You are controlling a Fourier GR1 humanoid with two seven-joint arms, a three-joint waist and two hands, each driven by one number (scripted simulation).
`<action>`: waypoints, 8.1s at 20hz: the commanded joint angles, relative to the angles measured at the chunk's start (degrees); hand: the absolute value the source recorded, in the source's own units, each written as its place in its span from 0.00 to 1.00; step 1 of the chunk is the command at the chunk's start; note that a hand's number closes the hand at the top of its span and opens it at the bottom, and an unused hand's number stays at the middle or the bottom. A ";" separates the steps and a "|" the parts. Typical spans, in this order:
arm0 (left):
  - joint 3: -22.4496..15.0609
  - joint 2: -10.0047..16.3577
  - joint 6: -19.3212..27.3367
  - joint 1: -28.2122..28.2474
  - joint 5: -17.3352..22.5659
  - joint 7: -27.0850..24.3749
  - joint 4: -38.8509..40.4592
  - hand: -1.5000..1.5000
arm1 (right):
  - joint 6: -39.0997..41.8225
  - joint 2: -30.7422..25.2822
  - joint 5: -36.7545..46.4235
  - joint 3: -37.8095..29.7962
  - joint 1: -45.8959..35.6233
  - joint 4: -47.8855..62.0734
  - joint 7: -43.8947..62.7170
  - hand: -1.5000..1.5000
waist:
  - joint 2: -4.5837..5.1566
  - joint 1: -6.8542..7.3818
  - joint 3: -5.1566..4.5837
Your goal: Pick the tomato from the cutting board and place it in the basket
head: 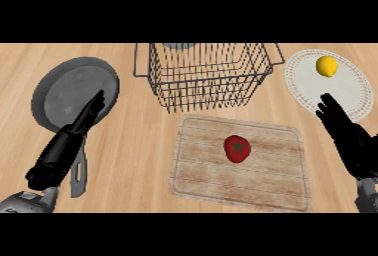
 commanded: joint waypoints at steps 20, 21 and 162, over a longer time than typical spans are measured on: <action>5.01 -5.51 2.36 13.71 11.75 14.31 14.82 0.50 | 18.28 5.77 26.82 25.81 -29.07 -16.24 -3.11 0.00 | -3.16 -0.31 0.43; 4.73 -6.00 2.08 15.42 11.70 12.74 14.95 0.50 | 20.25 2.49 26.18 23.29 -30.60 -17.11 -1.42 0.00 | -3.12 -0.34 0.41; 11.75 -15.79 -5.07 12.26 0.10 17.59 15.22 0.50 | -13.99 28.88 69.01 27.95 -55.63 -5.46 70.04 1.00 | -3.34 3.00 0.31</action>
